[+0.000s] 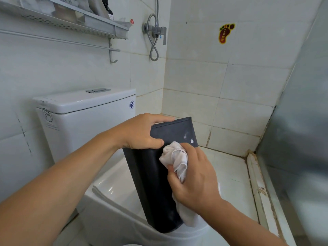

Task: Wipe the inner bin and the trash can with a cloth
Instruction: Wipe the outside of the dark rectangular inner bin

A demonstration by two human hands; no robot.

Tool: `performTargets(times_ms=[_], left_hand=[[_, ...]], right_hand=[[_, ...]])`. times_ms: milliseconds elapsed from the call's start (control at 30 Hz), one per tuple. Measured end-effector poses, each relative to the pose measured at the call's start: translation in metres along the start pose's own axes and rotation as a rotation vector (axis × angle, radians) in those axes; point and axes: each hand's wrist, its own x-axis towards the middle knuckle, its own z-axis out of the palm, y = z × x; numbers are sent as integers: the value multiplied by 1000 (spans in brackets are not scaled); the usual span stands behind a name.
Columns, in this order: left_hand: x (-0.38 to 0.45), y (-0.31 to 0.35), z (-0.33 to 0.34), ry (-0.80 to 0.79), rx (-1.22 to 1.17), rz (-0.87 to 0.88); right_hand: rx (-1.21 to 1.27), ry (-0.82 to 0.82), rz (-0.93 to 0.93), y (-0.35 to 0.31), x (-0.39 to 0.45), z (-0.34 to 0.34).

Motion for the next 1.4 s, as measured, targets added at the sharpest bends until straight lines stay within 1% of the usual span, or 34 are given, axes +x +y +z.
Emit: performTargets(times_ms=[67,167,267,333,433,467,500,567,633,667,733,767,800,833,900,933,967,1067,1100,1133,1167,1233,1267,1300,1333,1367,1400], left_hand=[[1,-2,0,15,24,1],[2,-6,1,39,53,-14],[2,-6,2,61,69,-21],[2,-5,3,66,59,-10],[4,-5,4,69,70,14],[4,-5,5,70,75,17],[5,-6,5,72,79,17],[5,-8,5,75,81,13],[5,-9,5,75,82,6],[5,-10,5,77,85,13],[7,-10,6,75,91,21],[7,-9,7,76,97,18],[8,-9,8,81,103,12],[8,-10,8,84,106,5],[8,-11,8,82,105,-3],[8,-11,8,80,102,-3],[9,-11,8,81,98,-1],[11,-9,10,91,102,1],[11,-7,11,92,111,3],[12,-5,11,92,117,6],[11,-4,11,90,122,6],[10,-4,10,76,120,-7],[10,-4,10,67,114,-15],[10,-4,10,62,107,-18],[9,-4,10,62,103,-16],[9,-4,10,67,102,-13],[9,-4,10,72,103,-8]], right_hand=[[-82,1,24,-10,0,5],[-117,14,56,-14,0,7],[-71,48,-6,-10,1,6],[-13,75,-3,-3,11,2],[15,162,185,15,42,-10],[19,175,212,18,46,-11],[13,166,188,17,43,-11],[9,87,23,4,23,-8],[15,25,-77,2,12,-4],[12,34,-43,5,21,-7],[6,102,166,14,46,-14],[4,127,232,19,53,-14],[0,140,214,19,51,-13],[2,128,143,14,44,-12],[36,34,-46,0,20,-9],[45,2,-98,0,16,-8],[39,3,-92,3,20,-10],[31,102,164,21,51,-15],[32,132,192,24,53,-14],[30,142,169,23,48,-14],[32,121,107,17,40,-13],[41,17,-82,3,15,-11],[32,-19,-157,1,7,-11],[22,-30,-194,3,6,-11],[17,-19,-191,6,12,-12],[17,7,-151,10,20,-13],[27,38,-73,15,31,-15]])
